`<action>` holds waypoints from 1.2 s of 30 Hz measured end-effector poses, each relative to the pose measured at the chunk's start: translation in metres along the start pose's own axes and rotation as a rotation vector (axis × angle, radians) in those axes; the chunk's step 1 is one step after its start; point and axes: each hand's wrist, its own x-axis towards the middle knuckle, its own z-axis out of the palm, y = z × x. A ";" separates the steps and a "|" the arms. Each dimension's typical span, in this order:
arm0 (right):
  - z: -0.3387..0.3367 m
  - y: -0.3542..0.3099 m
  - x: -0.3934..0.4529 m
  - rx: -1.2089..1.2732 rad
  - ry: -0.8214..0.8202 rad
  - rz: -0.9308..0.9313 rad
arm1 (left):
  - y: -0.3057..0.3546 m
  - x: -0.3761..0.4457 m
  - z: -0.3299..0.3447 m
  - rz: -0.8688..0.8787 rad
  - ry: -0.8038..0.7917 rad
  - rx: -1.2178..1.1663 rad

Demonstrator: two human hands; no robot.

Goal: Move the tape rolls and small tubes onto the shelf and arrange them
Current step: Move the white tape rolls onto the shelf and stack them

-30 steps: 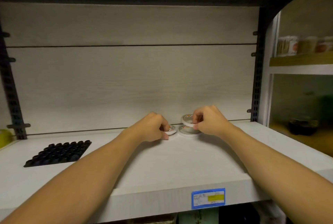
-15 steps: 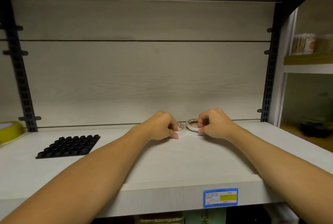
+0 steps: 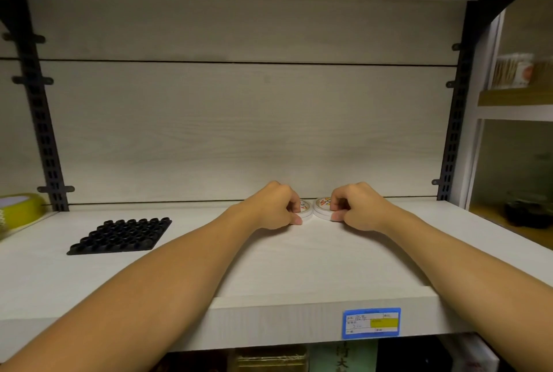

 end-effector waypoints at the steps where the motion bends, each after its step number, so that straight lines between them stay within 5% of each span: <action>1: 0.000 0.000 0.000 -0.007 -0.011 -0.002 | 0.000 0.001 0.000 -0.005 -0.005 0.000; 8: -0.003 -0.003 -0.005 -0.070 -0.055 0.014 | 0.008 -0.008 -0.010 0.014 -0.028 0.091; 15: -0.049 -0.024 -0.046 -0.143 0.196 -0.142 | 0.022 -0.059 -0.076 0.011 0.217 0.234; 36: -0.029 -0.206 -0.121 -0.083 0.150 -0.465 | 0.057 -0.339 -0.138 -0.515 0.338 0.592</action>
